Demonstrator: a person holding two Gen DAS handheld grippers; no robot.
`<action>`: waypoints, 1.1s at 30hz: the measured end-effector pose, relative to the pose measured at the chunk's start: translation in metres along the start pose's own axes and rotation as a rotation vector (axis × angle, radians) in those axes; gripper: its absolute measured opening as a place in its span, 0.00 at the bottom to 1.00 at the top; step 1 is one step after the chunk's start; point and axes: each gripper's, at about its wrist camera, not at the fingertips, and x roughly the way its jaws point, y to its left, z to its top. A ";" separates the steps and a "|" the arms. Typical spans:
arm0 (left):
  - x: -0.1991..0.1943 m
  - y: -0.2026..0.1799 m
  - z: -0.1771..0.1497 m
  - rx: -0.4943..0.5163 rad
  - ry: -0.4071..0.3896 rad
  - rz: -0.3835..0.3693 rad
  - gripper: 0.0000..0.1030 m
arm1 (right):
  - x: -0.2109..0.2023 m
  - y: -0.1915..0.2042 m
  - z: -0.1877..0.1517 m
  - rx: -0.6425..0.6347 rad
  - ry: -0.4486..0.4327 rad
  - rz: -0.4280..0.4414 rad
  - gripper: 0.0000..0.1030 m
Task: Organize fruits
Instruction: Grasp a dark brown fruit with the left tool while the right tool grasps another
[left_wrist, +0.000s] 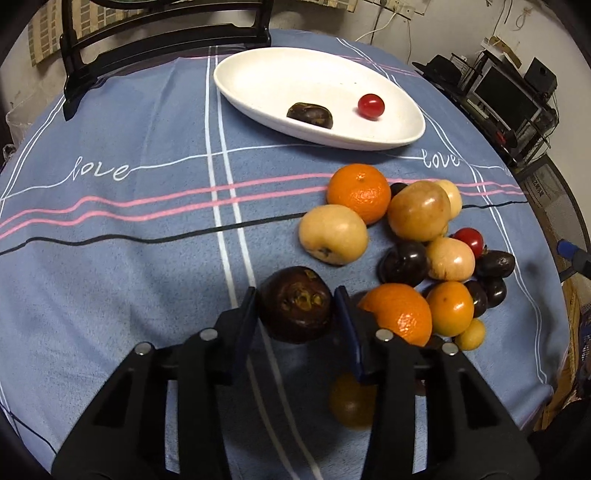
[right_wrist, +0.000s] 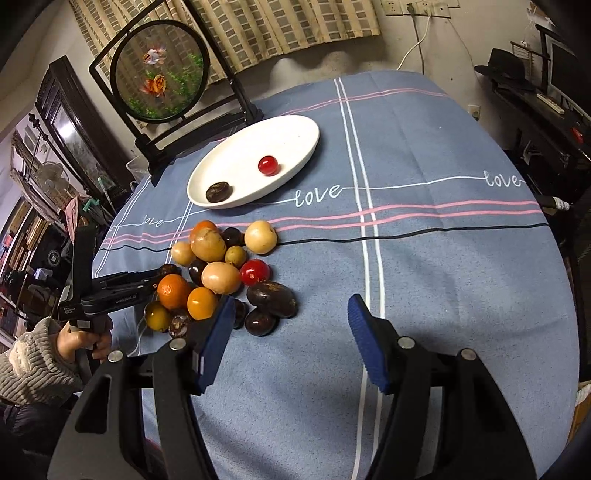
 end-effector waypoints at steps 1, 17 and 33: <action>0.000 0.000 -0.001 0.003 -0.002 0.005 0.41 | 0.000 0.001 0.001 -0.006 0.002 0.002 0.62; -0.058 0.025 -0.045 -0.138 -0.051 0.074 0.41 | 0.051 0.023 -0.012 -0.210 0.092 -0.017 0.58; -0.075 0.018 -0.064 -0.176 -0.063 0.098 0.41 | 0.060 -0.012 0.024 -0.097 0.040 -0.092 0.58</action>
